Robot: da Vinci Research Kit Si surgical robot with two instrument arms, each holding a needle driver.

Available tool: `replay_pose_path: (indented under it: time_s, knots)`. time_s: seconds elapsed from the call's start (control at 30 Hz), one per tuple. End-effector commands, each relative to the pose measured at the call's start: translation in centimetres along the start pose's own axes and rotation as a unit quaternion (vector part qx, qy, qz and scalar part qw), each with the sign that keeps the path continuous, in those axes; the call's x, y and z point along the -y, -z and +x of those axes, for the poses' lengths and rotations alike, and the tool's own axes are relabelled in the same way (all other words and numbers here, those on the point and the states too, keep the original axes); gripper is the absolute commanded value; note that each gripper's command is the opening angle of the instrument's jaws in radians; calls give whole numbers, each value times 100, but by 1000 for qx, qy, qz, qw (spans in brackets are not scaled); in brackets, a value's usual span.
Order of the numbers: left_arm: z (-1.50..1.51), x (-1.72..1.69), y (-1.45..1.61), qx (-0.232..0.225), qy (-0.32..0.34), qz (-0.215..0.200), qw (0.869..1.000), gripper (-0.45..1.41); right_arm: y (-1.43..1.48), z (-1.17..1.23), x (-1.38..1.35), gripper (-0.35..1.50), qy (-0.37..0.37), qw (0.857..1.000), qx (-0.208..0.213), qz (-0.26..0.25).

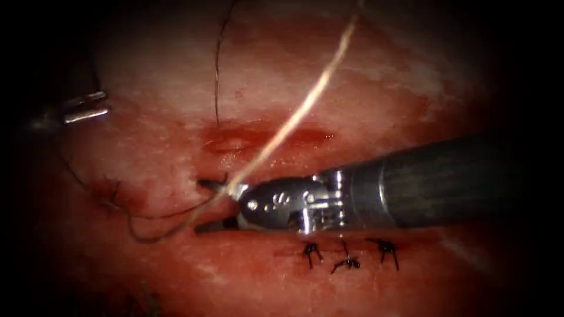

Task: Wound Closure

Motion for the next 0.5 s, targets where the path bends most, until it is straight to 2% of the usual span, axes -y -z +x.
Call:
replay_pose_path:
  time_s: [0.03, 0.2, 0.33, 0.43, 0.5]
  knots:
    - [-5, -8, -4, 1, 1, -1, 1000, -45, -11, -18, -5, 101, 6, 1000, 3, -6]
    - [-5, -8, -4, 1, 4, 0, 1000, -45, -30, -44, -18, 98, 26, 1000, 16, -4]
    - [-5, -8, -5, 1, 4, 0, 1000, -45, -40, -59, -21, 88, 45, 998, 33, 2]
    - [-6, -8, -5, 1, 4, 0, 1000, -45, -46, -68, -20, 54, 59, 997, 51, 8]
    - [-6, -8, -5, 1, 4, 0, 1000, -45, -47, -72, -19, -23, 65, 996, 58, 10]
